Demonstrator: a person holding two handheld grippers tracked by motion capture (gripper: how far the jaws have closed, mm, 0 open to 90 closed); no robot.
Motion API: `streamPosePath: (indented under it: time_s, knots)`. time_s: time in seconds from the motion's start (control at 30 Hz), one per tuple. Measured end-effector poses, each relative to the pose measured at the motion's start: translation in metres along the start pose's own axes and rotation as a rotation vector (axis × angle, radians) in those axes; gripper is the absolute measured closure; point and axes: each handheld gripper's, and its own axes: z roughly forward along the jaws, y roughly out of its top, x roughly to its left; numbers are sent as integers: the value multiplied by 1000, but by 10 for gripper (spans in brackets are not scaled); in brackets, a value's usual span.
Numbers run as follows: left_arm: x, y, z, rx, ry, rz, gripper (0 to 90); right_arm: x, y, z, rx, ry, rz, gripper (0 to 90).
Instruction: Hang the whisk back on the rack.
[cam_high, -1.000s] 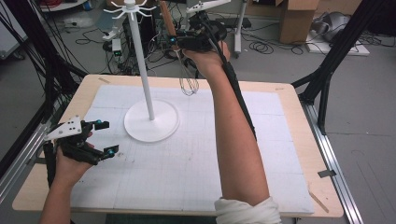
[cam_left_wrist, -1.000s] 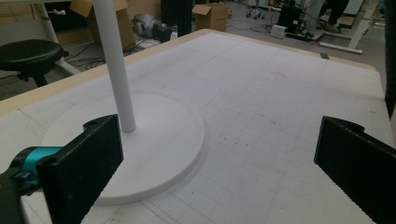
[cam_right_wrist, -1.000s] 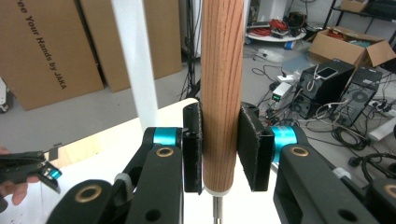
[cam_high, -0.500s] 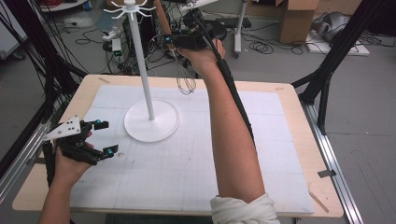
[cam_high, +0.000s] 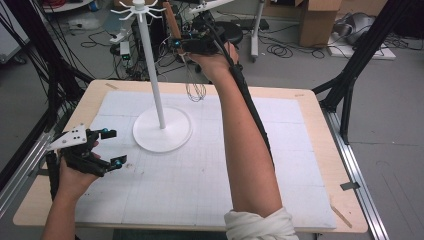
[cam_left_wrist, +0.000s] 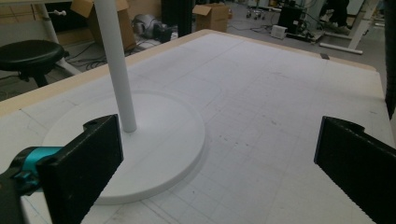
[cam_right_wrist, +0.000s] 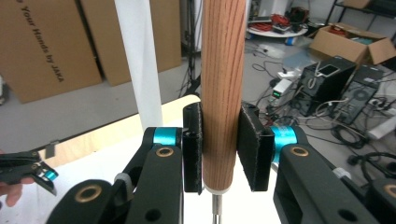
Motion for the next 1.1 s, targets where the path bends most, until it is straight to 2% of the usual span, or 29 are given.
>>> streamPosePath:
  time_s: [0.2,0.37,0.7,0.87,1.1]
  knots:
    - [-1,0,0,2,-1,1,18,6,1,2,4,-23,-9,724]
    - [-1,0,-1,0,-1,-1,18,4,0,5,17,-56,-9,725]
    - [0,0,0,1,0,-1,18,5,6,11,33,-76,-19,725]
    - [-1,0,0,1,-1,-1,18,8,7,13,29,-64,-15,724]
    - [-1,0,0,2,0,-3,18,8,6,14,39,-108,-23,723]
